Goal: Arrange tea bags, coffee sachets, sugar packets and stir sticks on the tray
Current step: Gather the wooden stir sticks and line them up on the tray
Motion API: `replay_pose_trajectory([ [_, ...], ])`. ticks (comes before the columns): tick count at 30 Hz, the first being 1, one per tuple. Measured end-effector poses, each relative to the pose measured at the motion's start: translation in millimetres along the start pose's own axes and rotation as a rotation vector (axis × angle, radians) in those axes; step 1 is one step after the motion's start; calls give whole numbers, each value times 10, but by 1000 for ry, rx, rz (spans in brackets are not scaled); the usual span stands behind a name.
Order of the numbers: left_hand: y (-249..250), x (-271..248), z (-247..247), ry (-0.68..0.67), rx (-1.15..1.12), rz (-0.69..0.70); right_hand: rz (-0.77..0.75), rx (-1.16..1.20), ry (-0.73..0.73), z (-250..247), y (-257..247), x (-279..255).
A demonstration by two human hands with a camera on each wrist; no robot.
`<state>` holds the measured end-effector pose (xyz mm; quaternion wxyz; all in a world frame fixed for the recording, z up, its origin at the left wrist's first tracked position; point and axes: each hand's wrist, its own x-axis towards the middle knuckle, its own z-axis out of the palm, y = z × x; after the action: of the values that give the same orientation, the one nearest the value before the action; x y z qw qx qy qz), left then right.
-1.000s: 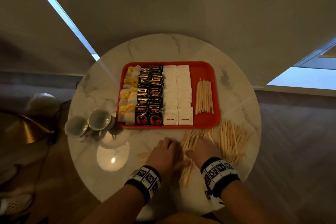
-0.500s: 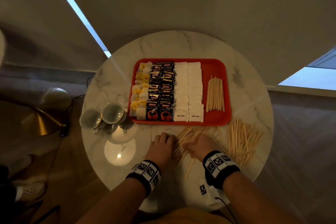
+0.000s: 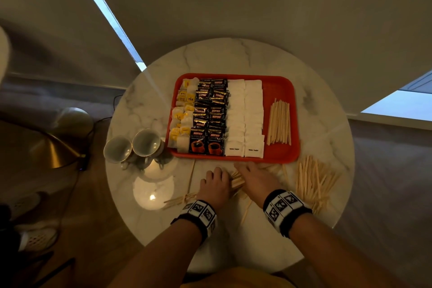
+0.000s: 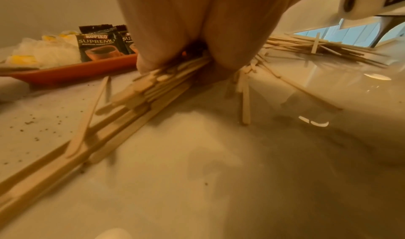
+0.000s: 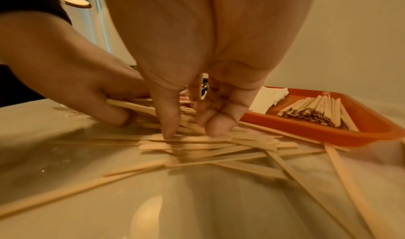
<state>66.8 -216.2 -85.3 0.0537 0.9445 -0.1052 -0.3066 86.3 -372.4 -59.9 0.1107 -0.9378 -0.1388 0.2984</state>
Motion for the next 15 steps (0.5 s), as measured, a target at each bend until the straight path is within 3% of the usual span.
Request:
replay_pose_trajectory([
  [8, -46, 68, -163, -4, -35, 72, -95, -188, 177, -188, -1, 33],
  [12, -45, 109, -299, -99, -179, 99, -122, -314, 209, -301, 33, 2],
  [15, -22, 72, -383, -157, -261, 142, -139, -287, 151, -328, 56, -10],
])
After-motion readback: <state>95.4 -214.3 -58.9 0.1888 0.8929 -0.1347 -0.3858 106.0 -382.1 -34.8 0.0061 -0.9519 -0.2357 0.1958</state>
